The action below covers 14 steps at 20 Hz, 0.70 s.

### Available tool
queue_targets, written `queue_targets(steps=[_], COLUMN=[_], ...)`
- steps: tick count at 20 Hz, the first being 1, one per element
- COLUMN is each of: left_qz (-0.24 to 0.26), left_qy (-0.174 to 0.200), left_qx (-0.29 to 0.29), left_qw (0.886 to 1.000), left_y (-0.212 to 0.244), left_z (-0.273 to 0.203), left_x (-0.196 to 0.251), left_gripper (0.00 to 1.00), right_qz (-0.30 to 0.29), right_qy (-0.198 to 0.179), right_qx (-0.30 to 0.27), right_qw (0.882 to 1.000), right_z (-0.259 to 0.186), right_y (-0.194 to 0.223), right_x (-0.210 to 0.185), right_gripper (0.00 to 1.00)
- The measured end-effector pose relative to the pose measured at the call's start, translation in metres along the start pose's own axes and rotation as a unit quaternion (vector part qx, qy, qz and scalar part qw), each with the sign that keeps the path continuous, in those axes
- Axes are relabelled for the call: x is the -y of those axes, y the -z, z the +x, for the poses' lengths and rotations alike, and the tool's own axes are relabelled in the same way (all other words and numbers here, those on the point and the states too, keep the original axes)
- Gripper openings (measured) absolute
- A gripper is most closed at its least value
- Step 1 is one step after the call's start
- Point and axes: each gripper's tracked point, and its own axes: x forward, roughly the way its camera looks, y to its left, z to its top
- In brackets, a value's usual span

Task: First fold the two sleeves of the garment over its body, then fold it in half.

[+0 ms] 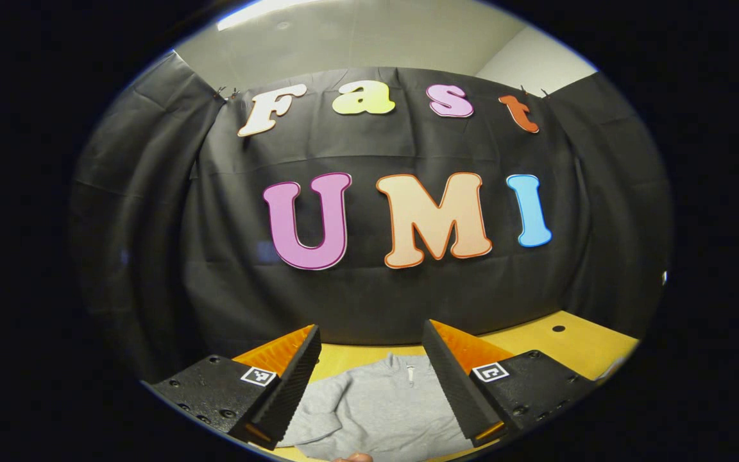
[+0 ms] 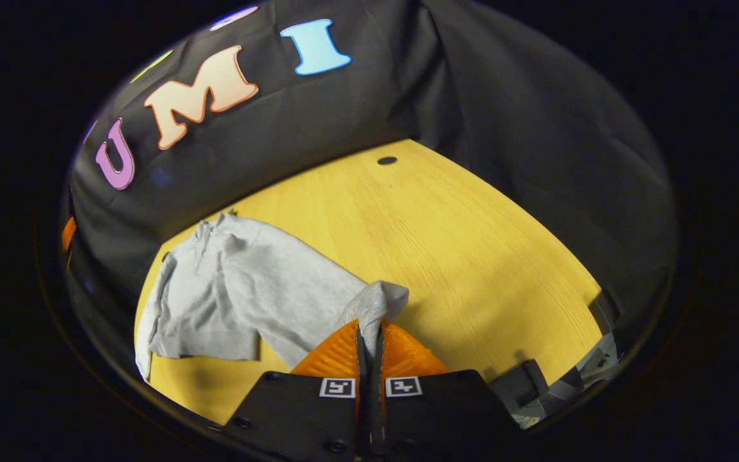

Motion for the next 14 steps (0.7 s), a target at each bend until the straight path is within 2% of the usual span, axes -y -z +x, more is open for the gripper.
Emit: queue_targets(steps=[3,4,5,6,14], left_qz=[0.003,0.005,0.006,0.006,0.012], left_qy=[-0.016,-0.023,-0.032,-0.042,-0.116], left_qx=[0.006,0.005,0.003,0.002,-0.007], left_qw=[1.0,1.0,0.999,0.999,0.993], left_y=[-0.002,-0.002,0.0,0.0,0.009], left_z=[0.002,0.003,0.003,0.003,-0.016], left_x=[-0.03,-0.041,-0.052,-0.064,-0.149], left_gripper=[0.94,0.99,0.99,0.95,0.95], right_qz=[-0.01,-0.01,-0.012,-0.015,-0.031], right_qy=[-0.023,-0.032,-0.039,-0.046,-0.095], right_qx=[0.023,0.029,0.033,0.038,0.056], right_qw=[0.999,0.999,0.999,0.998,0.993], right_z=[0.006,0.008,0.009,0.012,0.037], right_y=[-0.029,-0.04,-0.047,-0.053,-0.088], right_x=[-0.042,-0.056,-0.069,-0.081,-0.176], right_gripper=[0.03,0.03,0.03,0.03,0.03])
